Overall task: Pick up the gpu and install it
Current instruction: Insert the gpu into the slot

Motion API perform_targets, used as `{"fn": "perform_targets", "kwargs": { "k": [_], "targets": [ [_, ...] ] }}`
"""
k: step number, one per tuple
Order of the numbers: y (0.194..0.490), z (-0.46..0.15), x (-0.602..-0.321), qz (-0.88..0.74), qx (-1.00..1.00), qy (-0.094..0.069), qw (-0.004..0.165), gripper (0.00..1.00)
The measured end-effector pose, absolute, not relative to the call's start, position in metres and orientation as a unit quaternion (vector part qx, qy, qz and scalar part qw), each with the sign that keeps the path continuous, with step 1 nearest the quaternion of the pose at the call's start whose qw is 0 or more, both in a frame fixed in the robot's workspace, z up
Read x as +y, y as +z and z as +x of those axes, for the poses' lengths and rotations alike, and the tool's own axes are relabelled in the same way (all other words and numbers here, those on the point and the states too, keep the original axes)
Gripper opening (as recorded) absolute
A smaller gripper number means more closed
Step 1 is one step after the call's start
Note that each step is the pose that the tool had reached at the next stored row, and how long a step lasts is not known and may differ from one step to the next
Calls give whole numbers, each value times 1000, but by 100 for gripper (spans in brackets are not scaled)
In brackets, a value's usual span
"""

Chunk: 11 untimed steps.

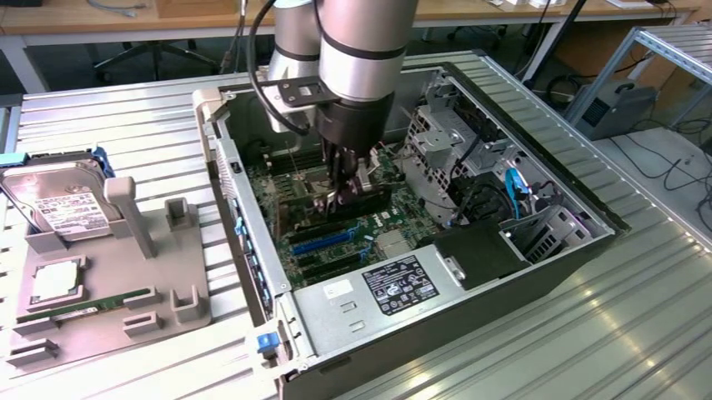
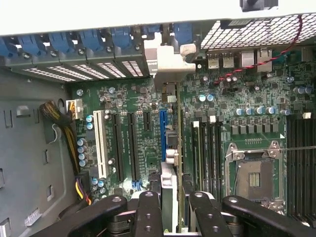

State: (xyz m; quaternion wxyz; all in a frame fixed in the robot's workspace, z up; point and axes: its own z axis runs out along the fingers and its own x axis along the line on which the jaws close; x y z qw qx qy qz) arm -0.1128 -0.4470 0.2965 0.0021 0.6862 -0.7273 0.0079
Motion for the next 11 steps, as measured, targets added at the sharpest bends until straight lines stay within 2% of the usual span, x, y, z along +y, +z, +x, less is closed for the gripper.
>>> {"fn": "perform_targets", "kwargs": {
  "k": [11],
  "targets": [
    [291,-117,-449,686,-727,8,2,27]
  ]
}}
